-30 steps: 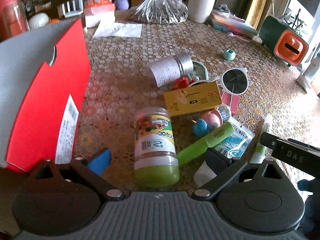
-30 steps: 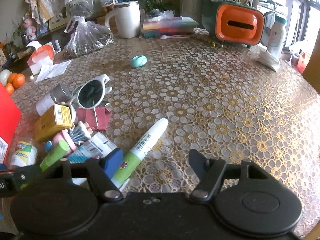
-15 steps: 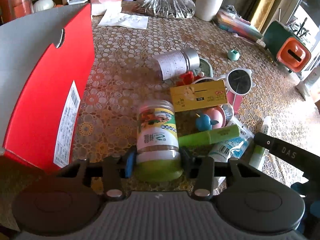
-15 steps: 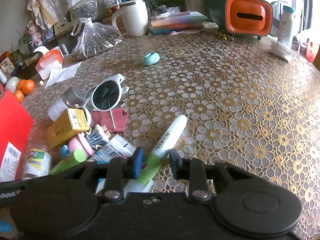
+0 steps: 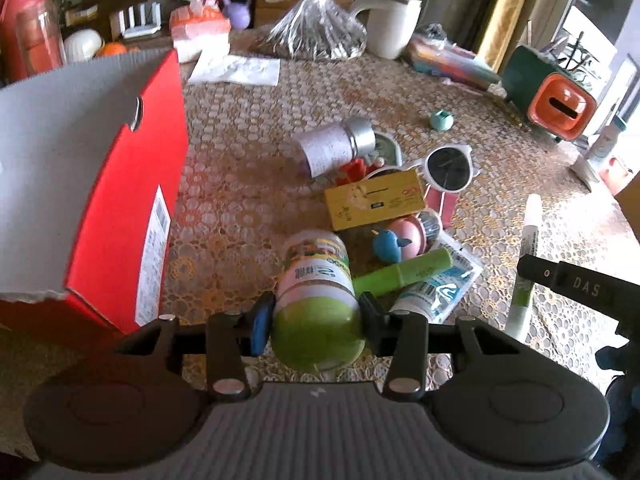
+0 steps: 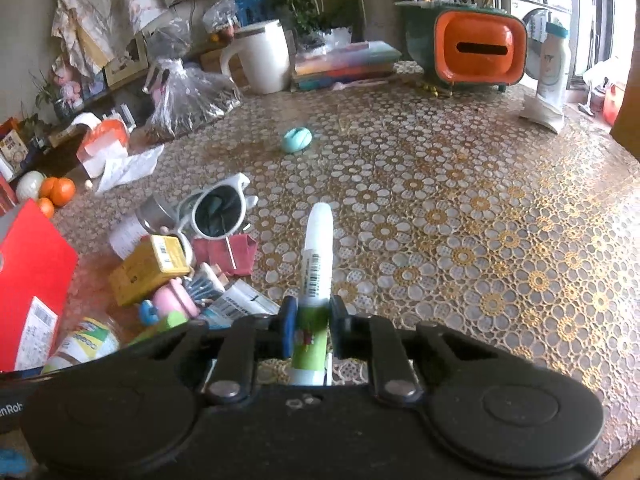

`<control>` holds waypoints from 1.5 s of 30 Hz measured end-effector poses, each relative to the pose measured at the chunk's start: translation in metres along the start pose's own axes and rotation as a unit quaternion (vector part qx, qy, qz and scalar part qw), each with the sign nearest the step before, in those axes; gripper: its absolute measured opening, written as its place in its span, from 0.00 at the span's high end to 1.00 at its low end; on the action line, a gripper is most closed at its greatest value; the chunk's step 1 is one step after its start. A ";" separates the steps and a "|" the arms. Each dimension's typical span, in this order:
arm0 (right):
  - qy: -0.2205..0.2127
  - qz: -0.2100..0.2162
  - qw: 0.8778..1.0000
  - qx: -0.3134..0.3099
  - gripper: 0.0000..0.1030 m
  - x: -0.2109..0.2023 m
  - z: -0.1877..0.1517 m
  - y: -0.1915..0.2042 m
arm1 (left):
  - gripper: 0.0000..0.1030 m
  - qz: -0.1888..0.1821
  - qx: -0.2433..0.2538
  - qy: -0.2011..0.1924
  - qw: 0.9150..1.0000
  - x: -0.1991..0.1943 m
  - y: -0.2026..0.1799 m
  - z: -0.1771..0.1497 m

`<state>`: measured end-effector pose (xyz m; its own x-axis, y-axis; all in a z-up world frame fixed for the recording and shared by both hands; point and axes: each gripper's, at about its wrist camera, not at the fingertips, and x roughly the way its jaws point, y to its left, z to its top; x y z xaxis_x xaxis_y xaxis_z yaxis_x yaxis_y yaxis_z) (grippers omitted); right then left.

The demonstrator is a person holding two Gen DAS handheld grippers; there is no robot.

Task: Organize rigid objects
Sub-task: 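Carry jar and marker into the red box and open both tools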

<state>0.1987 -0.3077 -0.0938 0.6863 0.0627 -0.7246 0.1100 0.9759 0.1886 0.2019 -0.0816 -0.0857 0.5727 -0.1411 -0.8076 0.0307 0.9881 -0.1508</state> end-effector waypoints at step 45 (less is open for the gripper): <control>-0.030 0.194 0.964 -0.179 0.85 -0.079 0.044 0.239 | 0.57 0.028 -0.100 -0.138 0.985 -0.131 0.203 0.061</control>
<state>0.2025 -0.0885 0.0375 0.6667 0.4368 -0.6040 -0.4120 0.8912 0.1898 0.1831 0.1417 0.0248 0.7710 -0.0375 -0.6358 -0.1527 0.9583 -0.2417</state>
